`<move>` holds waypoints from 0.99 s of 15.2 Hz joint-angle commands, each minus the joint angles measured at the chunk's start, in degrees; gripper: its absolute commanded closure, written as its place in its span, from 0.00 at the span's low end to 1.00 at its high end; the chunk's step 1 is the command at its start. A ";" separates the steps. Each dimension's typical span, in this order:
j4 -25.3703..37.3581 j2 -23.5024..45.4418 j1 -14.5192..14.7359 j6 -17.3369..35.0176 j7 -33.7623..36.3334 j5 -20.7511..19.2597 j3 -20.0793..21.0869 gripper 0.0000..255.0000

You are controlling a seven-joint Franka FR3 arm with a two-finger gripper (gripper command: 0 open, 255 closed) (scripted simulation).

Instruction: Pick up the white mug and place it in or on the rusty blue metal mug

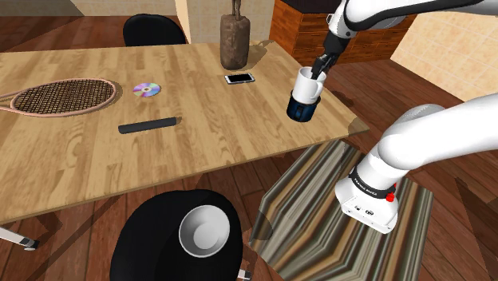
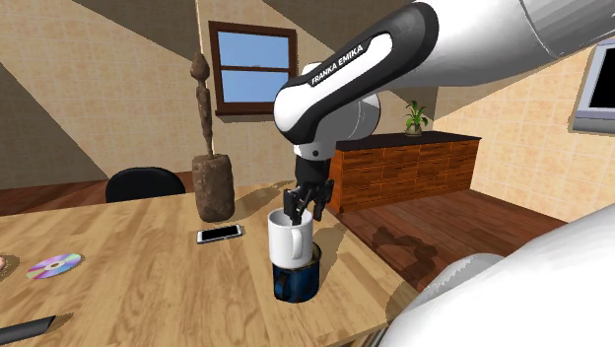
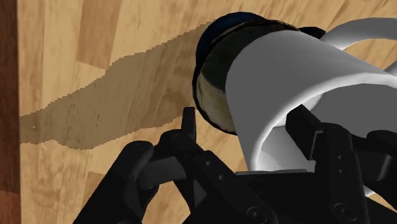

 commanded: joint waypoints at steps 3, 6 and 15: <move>-0.12 0.06 -0.01 0.06 -0.02 -0.01 -0.02 0.00; 2.92 -1.43 -0.02 -4.46 0.05 0.20 0.46 0.00; 5.74 -2.39 -0.02 -8.23 0.05 0.39 0.83 0.00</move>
